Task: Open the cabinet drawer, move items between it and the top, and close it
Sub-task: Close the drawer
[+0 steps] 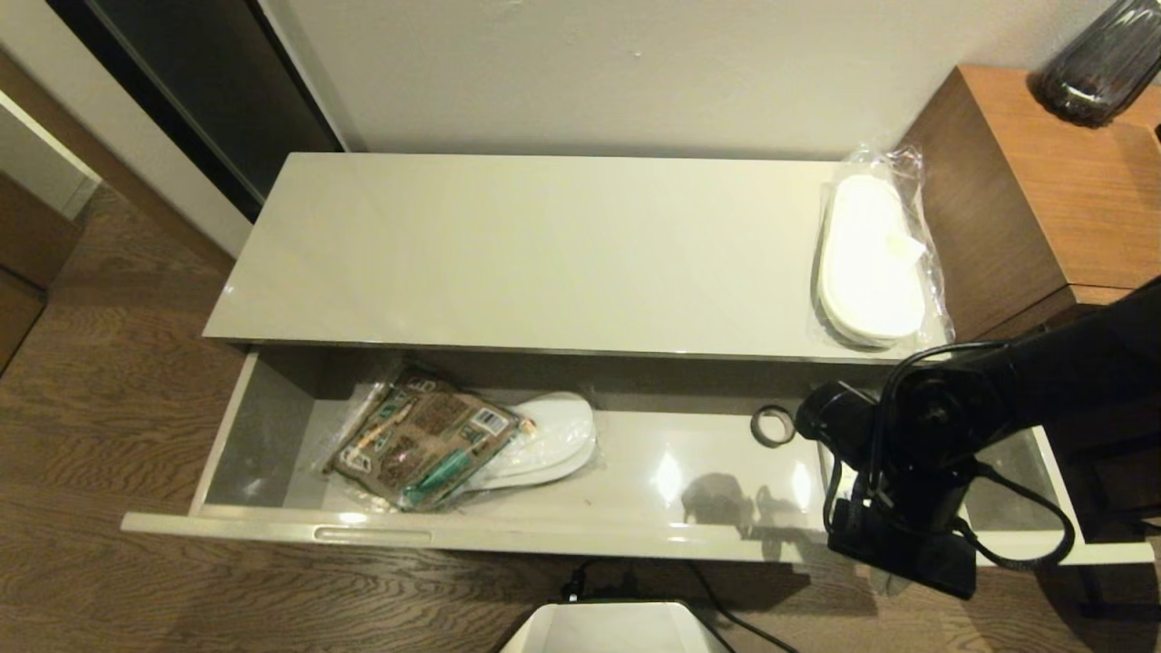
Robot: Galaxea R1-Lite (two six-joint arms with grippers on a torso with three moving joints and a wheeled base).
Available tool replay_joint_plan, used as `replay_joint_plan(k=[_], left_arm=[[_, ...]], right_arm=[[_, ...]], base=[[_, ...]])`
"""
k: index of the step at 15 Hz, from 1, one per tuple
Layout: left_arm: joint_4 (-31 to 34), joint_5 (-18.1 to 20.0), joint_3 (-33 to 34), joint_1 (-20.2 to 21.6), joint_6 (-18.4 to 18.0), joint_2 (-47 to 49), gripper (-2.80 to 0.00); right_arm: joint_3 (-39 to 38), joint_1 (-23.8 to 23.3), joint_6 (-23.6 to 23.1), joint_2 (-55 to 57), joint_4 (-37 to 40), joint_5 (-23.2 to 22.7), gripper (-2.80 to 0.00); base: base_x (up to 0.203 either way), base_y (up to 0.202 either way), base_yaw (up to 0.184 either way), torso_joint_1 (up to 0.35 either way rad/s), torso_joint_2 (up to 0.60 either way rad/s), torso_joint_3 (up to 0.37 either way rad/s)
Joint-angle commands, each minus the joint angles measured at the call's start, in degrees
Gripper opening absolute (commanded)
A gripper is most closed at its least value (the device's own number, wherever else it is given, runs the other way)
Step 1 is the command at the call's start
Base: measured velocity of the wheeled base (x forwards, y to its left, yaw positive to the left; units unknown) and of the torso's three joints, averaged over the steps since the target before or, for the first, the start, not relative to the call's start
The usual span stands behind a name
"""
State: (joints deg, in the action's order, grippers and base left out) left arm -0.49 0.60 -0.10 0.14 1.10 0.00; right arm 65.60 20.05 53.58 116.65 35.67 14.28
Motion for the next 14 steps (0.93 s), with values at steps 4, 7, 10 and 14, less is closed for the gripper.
replay_joint_plan(k=[4,7,10,14], left_arm=[[-0.04,0.02,0.01,0.03,0.05,0.09,-2.8],[-0.04,0.02,0.01,-0.01,0.05,0.09,-2.8],[-0.04,0.02,0.01,0.03,0.05,0.09,-2.8],[-0.04,0.02,0.01,-0.04,0.05,0.09,-2.8]], right_arm=[[19.87,-5.05,-0.12,3.45,6.86,0.27,-2.8],[32.23,-9.32,-1.73,9.51,10.43,1.01,-2.8],[45.09,-10.86,-1.9,12.23,19.98,3.08,-2.8],[39.34,-8.99,-1.9,6.03,23.66,-0.47,-2.8]], base=[[0.0,0.0,0.0,0.0,0.0,0.0],[0.0,0.0,0.0,0.0,0.0,0.0],[0.0,0.0,0.0,0.0,0.0,0.0],[0.0,0.0,0.0,0.0,0.0,0.0]])
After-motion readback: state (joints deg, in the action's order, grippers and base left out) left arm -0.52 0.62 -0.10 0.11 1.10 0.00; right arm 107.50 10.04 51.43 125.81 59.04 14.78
